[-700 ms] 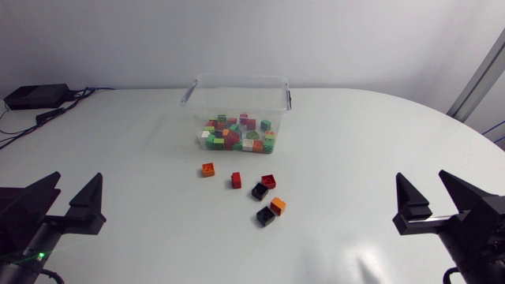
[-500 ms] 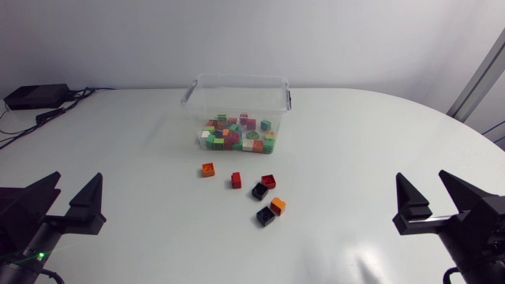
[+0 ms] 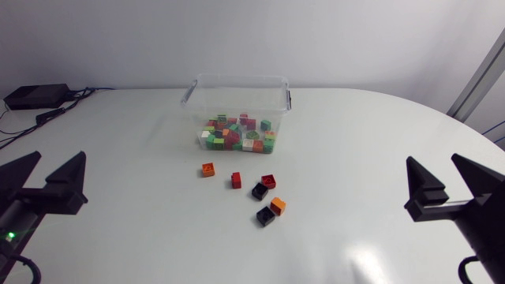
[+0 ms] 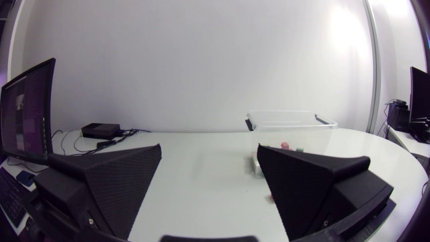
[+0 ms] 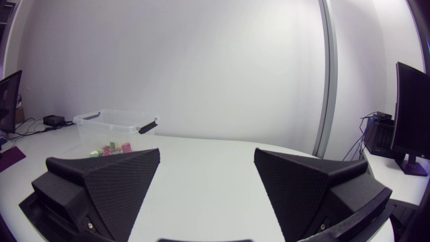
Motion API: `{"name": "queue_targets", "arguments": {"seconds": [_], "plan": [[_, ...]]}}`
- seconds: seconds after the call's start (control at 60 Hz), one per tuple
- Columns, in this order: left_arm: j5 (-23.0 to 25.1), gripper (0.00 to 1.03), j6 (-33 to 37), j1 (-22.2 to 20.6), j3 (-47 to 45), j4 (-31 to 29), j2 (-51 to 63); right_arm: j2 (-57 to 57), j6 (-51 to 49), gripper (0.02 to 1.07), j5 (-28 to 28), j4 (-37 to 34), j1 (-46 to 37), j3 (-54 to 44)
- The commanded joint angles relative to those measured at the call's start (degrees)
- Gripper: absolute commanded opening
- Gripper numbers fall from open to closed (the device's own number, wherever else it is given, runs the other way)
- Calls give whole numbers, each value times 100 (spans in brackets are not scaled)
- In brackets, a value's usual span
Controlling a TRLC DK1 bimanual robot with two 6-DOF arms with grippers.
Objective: Place the duplo bricks in the container
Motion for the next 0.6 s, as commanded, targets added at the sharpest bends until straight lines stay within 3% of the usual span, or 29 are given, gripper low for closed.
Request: {"name": "queue_targets", "arguments": {"seconds": [0.0, 0.283, 0.433, 0.583], "plan": [[56, 99, -68, -35, 505, -62, 481, 680, -57, 103, -19, 19, 97, 551], [65, 96, -77, -686, 1955, -317, 3153, 2877, -57, 103, -10, -113, 519, 1834], [118, 91, 336, -923, 2570, -686, 4304, 3527, -57, 103, -19, -298, 730, 2168], [267, 91, 1065, -1125, 3142, -932, 5552, 4195, -75, 103, -36, -983, 817, 2599]]}}
